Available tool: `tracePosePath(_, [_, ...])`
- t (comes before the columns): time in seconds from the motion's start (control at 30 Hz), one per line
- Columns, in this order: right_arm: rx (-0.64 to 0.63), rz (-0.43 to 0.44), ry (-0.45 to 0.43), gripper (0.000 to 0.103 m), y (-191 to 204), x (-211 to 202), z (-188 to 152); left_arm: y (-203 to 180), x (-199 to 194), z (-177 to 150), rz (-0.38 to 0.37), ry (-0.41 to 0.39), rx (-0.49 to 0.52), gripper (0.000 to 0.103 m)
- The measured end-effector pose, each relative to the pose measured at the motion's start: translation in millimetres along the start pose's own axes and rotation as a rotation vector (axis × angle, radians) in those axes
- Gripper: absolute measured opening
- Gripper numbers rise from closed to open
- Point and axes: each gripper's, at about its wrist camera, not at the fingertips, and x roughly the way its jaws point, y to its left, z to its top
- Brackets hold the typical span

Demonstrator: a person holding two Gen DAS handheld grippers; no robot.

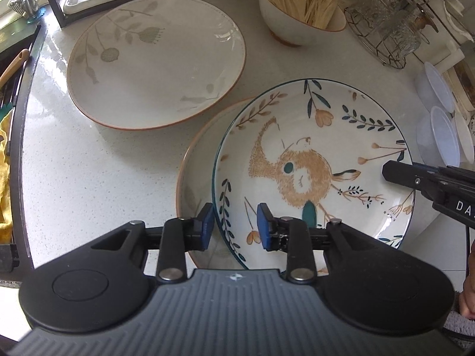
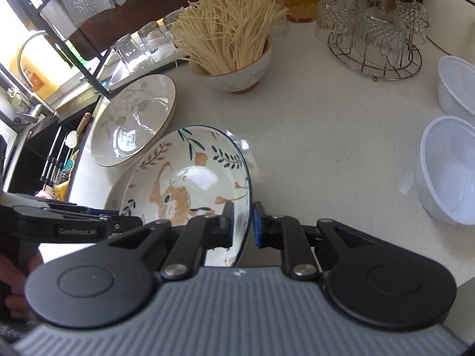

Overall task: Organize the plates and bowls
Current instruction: 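Lower the floral plate into the large white plate and open both grippers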

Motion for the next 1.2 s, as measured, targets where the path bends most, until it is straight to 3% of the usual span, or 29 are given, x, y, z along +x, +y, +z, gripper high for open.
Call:
tracePosePath(0.2, [-0.01,0.005,0.007,0.016,-1.6,2.1,-0.9,0.4,-3.3,2.7,0.003,0.007,-0.021,0.044])
tracePosePath(0.33, [-0.025,0.001,0.014,0.016,1.1,4.0,-0.8,1.5,-17.7,3.4,0.006,-0.026,-0.021,0.057])
tracePosePath(0.9, [-0.033,0.036,0.024,0.016,6.0,11.8,-1.8,9.9,-37.0,-0.3,-0.003,-0.102,-0.057,0.057])
tracePosePath(1.2, [0.001,0.043,-0.034,0.022,0.0,3.8,-2.4,15.8,-36.1,-3.0,0.015,-0.117,-0.079,0.057])
